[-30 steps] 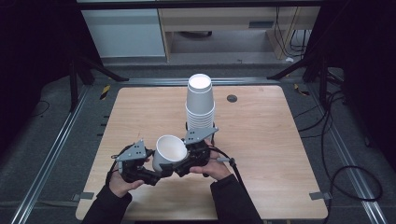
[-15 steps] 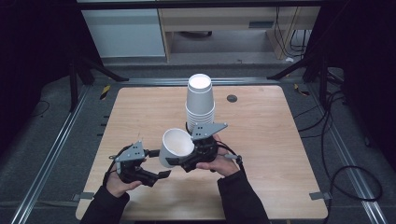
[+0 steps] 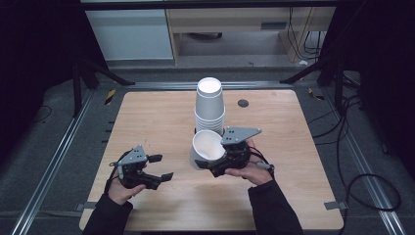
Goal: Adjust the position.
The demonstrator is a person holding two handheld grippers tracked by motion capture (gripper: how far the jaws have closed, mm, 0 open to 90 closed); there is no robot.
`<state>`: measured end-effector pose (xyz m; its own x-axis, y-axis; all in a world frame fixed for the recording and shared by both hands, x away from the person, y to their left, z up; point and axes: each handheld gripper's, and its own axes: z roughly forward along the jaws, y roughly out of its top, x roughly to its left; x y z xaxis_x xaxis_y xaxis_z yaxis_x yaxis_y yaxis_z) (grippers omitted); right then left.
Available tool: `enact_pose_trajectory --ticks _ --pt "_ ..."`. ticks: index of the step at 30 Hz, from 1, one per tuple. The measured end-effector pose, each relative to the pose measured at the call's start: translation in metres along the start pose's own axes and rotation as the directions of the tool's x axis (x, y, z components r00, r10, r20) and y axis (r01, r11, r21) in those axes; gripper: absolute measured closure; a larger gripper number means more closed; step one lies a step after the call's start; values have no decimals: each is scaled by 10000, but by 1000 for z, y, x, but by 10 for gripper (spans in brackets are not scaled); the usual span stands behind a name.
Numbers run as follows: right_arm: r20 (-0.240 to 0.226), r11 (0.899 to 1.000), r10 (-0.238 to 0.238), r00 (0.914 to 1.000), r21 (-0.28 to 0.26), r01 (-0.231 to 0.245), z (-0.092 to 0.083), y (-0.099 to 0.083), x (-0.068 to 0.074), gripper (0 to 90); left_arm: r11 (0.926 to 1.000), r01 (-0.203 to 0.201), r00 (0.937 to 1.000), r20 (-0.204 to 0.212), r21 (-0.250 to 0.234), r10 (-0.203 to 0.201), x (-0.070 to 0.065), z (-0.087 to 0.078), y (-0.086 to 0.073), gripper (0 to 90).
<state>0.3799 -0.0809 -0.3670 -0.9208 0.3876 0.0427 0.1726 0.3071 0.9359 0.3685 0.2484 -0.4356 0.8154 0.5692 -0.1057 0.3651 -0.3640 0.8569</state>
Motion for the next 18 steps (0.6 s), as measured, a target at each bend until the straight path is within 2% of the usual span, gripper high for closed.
enact_pose_trajectory --ticks 4,8,11,15,18 --pt "475 9999 149 9988 76 -153 -17 -7 -7 140 9994 354 9988 -346 -6 -354 7 -1 -4 162" --pt "1078 9993 368 9935 -25 -367 -35 -16 -15 140 9979 644 9956 -679 -5 -643 12 0 -6 165" --pt "1580 9986 520 9861 30 -531 -46 -21 -20 139 9971 763 9936 -842 41 -757 14 0 -8 167" --pt "1978 9975 701 9777 -49 -706 -60 -26 -26 139 9954 955 9901 -1039 64 -943 17 -1 -9 167" --pt "2456 9967 798 9661 -88 -801 -68 -28 -31 138 9949 1008 9880 -1181 33 -997 18 -2 -10 168"
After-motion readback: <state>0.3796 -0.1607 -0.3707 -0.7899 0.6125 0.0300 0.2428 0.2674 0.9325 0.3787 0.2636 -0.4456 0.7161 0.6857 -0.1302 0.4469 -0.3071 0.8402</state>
